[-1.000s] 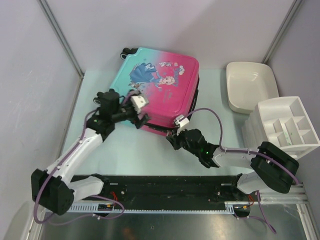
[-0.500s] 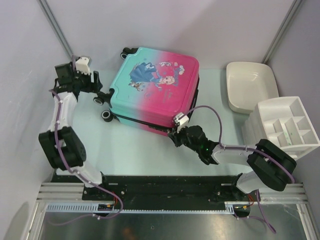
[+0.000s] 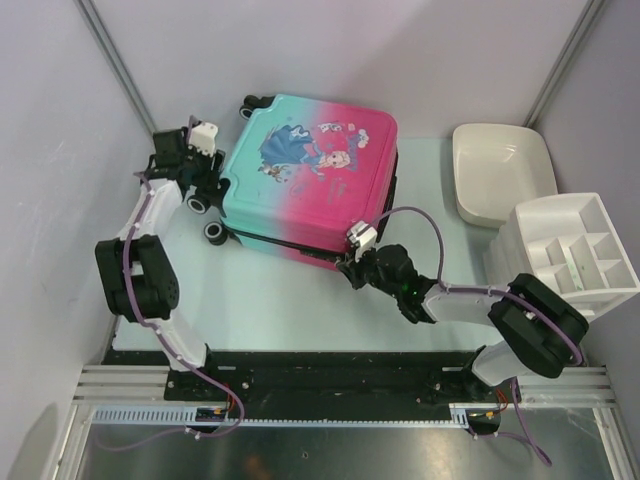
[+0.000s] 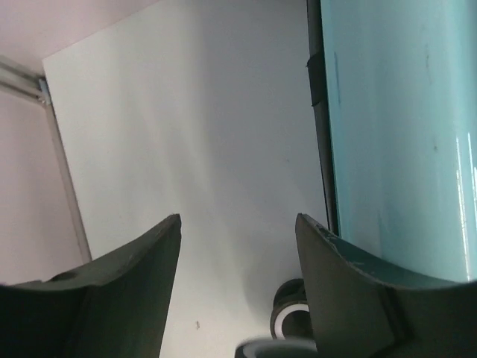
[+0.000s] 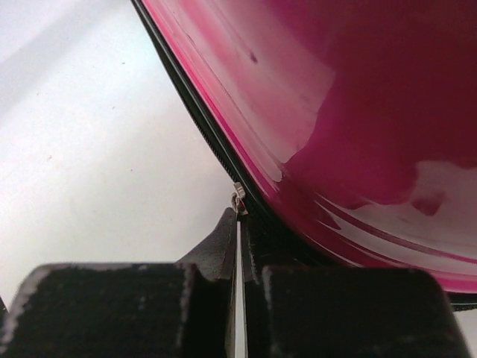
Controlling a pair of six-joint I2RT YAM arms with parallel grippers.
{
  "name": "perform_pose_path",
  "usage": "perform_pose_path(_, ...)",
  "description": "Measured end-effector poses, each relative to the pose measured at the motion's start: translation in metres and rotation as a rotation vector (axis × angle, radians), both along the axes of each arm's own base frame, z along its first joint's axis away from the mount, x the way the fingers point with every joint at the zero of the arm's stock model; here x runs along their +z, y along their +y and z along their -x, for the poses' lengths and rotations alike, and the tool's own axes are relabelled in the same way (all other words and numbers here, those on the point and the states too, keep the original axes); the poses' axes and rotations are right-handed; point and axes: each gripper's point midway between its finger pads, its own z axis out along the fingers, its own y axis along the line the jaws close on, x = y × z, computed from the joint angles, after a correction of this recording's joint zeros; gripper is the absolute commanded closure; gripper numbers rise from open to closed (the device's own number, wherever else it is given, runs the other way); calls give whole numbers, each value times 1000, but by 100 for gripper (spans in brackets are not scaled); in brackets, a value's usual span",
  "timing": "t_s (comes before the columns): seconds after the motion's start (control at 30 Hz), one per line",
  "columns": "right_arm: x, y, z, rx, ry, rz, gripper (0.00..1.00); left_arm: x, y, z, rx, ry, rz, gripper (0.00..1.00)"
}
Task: Open, take out, and arrange the luggage
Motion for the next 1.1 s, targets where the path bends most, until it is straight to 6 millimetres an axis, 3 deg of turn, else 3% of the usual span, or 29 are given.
perform_pose_path(0.17, -2, -12, -17, -12, -4, 18, 100, -10, 1, 21, 30, -46, -6, 35)
perform_pose_path(0.4, -4, -50, -56, -138, -11, 66, 100, -22, -8, 79, 80, 12, 69, 35)
perform_pose_path(0.53, -3, -52, -58, -179, -8, 63, 100, -30, -18, 91, 94, 64, 137, 36)
perform_pose_path(0.73, -1, -38, -52, -169, -22, 48, 100, -33, -24, 95, 104, 78, 172, 36)
perform_pose_path(0.93, 0, -11, -29, -102, 0, 13, 100, -36, -35, 103, 114, 108, 204, 36)
perform_pose_path(1.1, 12, 56, 24, 106, 41, -93, 100, -44, -51, 112, 108, 154, 252, 37)
